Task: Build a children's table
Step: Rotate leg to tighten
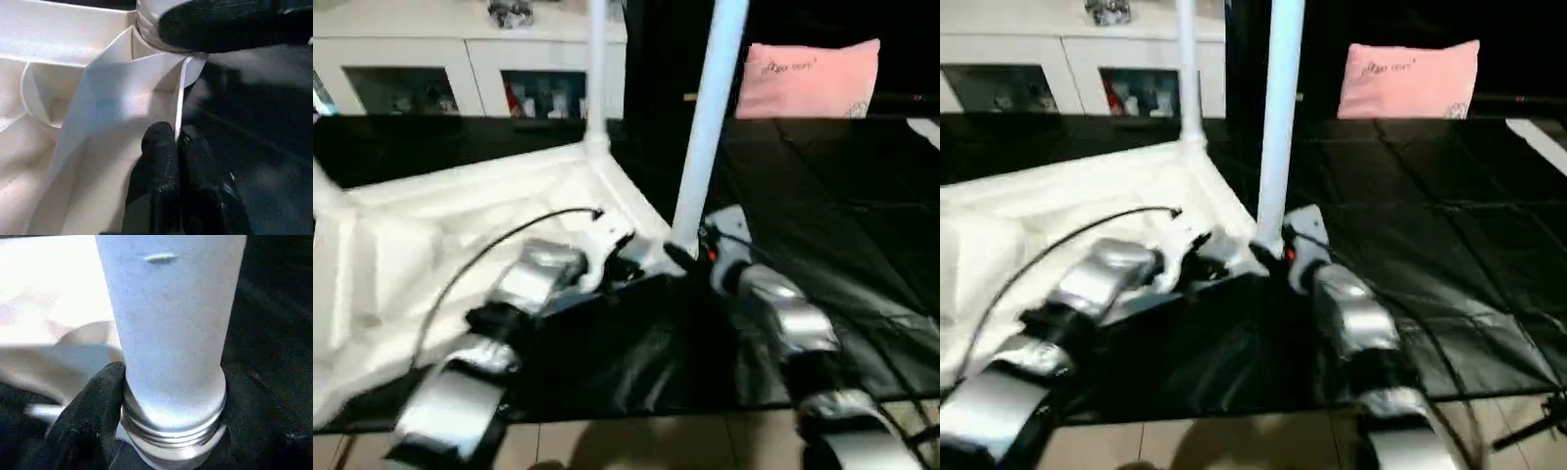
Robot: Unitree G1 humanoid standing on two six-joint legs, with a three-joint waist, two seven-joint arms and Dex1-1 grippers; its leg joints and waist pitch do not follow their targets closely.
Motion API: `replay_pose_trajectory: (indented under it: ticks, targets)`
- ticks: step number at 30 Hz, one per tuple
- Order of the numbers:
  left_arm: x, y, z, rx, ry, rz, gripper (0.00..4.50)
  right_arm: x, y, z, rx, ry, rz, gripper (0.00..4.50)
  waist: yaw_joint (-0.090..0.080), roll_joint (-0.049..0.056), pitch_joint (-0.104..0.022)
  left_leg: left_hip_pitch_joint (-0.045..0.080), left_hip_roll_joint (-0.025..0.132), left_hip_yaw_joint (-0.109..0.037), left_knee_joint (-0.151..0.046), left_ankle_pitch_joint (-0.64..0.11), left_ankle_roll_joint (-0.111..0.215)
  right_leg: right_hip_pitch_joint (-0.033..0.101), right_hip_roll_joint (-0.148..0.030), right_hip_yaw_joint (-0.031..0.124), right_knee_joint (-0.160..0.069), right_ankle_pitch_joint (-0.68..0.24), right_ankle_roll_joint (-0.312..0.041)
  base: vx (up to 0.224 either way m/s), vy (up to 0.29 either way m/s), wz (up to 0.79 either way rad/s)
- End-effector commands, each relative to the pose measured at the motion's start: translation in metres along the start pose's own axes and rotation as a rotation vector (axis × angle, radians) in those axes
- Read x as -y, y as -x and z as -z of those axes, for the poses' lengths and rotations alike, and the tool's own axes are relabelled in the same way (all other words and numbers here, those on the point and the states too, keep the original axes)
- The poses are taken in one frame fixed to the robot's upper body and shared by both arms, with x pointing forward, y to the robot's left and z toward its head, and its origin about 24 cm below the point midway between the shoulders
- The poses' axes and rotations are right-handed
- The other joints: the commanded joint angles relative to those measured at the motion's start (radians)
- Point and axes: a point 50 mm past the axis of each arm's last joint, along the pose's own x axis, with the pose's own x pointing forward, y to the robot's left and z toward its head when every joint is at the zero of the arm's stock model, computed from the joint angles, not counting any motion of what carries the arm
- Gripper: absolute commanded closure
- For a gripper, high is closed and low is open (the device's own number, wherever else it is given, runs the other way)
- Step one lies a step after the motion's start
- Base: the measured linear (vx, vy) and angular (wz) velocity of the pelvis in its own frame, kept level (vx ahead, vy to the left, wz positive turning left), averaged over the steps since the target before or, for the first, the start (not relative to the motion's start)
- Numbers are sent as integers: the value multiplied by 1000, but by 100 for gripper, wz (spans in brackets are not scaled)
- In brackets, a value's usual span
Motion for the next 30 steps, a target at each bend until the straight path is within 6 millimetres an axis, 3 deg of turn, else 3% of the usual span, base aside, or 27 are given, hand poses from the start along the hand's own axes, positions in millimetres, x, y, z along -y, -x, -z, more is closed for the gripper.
replay_pose_trajectory:
  ticks: [1,2,3,4,10,14,18,23,30]
  targets:
    - [10,-11,-39,137,-14,-58,450,-60,-16,19,-89,-14,-203,180,0,-5,-56,8,37,-20,-79,-243,4,32,-93,52,-102,-400,-132,0,0,0]
    - [10,-12,-41,144,-15,-74,450,-61,-18,16,-76,-16,-193,180,1,-4,-57,8,38,-20,-79,-235,7,33,-93,53,-99,-377,-136,0,0,0]
    - [10,-12,-43,150,-15,-83,450,-61,-20,11,-50,-11,-186,124,1,-6,-59,4,37,-19,-79,-218,14,36,-92,53,-95,-336,-145,0,0,0]
    - [9,-12,-43,145,-26,-82,450,-59,-19,9,-36,-3,-180,110,2,-5,-61,3,38,-18,-78,-207,17,37,-93,54,-93,-311,-151,0,0,0]
    - [4,-6,-32,105,-71,-48,450,-43,-12,8,-4,40,-175,63,-1,-9,-67,-10,36,-16,-72,-121,54,51,-91,54,-75,-152,-181,0,0,0]
    - [-2,2,-26,103,-84,-23,450,-24,-1,3,42,75,-188,29,-1,-7,-69,-13,37,-14,-69,-94,80,49,-89,52,-70,-92,-204,0,0,0]
    - [-2,14,-19,81,-187,101,450,-7,16,-5,88,159,-307,3,2,-7,-71,-13,41,-12,-63,-80,107,49,-89,53,-60,-19,-229,0,0,0]
    - [-7,31,-7,13,-286,235,450,11,42,-12,52,319,-511,3,12,-3,-66,-9,45,-11,-65,-120,99,46,-89,53,-65,-75,-230,0,0,0]
    - [-2,51,7,-71,-409,459,450,24,65,-19,-54,415,-736,3,44,-3,-64,-3,55,-9,-67,-147,78,39,-91,53,-64,-118,-227,0,0,0]
